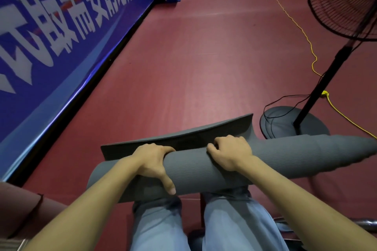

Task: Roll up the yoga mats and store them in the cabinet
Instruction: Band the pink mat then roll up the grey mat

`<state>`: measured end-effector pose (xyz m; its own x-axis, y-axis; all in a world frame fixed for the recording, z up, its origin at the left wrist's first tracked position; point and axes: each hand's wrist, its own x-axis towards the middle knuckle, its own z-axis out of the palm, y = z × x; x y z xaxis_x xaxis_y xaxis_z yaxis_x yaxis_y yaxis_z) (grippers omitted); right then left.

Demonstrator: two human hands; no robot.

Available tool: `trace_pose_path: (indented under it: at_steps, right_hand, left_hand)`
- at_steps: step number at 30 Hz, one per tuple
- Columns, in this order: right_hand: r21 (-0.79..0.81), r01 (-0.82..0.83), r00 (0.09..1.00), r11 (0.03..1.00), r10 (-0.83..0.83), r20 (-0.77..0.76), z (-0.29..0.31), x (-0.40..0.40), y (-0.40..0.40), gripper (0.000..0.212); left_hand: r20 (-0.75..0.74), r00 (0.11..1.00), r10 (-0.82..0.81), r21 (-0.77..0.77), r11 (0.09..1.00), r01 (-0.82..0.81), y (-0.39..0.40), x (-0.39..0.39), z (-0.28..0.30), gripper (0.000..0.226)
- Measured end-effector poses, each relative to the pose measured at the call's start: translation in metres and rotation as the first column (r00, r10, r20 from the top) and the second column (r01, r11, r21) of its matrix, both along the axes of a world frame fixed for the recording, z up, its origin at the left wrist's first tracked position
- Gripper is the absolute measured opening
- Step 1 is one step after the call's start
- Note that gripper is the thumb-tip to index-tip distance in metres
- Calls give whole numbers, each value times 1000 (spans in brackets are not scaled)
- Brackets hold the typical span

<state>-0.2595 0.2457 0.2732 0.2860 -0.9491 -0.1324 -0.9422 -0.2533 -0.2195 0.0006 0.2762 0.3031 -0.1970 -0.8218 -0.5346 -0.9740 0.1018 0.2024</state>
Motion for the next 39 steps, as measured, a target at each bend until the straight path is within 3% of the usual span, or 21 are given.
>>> trace_pose_path:
  at_steps: [3, 6, 9, 14, 17, 20, 23, 28, 35, 39]
  right_hand:
    - [207, -20, 998, 978, 31, -50, 11, -6, -3, 55]
    - [457, -51, 990, 888, 107, -97, 20, -10, 0, 65]
    - [556, -48, 991, 830, 111, -80, 20, -12, 6, 67]
    - [205, -90, 992, 975, 105, -64, 8, -14, 13, 54]
    - [84, -135, 986, 987, 142, -86, 0, -12, 17, 54]
    - [23, -78, 997, 997, 78, 3, -3, -13, 14, 57]
    - [-77, -67, 995, 995, 73, 65, -6, -12, 13, 55]
    - [-198, -80, 996, 977, 87, 28, -12, -6, 11, 51]
    - [-349, -64, 998, 935, 65, -10, -21, -2, 14, 52]
    - [-356, -24, 1000, 934, 17, -24, -22, 0, 14, 56]
  left_hand:
    - [-112, 992, 65, 185, 982, -43, 6, -4, 8, 106]
    - [-343, 902, 263, 514, 856, -54, 21, -3, -5, 74]
    - [-399, 843, 360, 616, 786, -44, 29, 3, -17, 67]
    - [-538, 788, 300, 388, 918, -85, 22, 4, -15, 68]
    - [-598, 745, 296, 256, 951, -172, 17, 8, -14, 59]
    - [-612, 745, 266, 165, 964, -209, 8, 14, -12, 39]
    - [-609, 747, 266, 88, 959, -270, -1, 15, -12, 20]
    - [-608, 752, 255, -1, 947, -322, -5, 15, -18, 5]
    - [-498, 819, 286, -186, 887, -423, -15, 7, -23, 11]
    - [-458, 841, 288, -310, 835, -454, -11, -3, -24, 13]
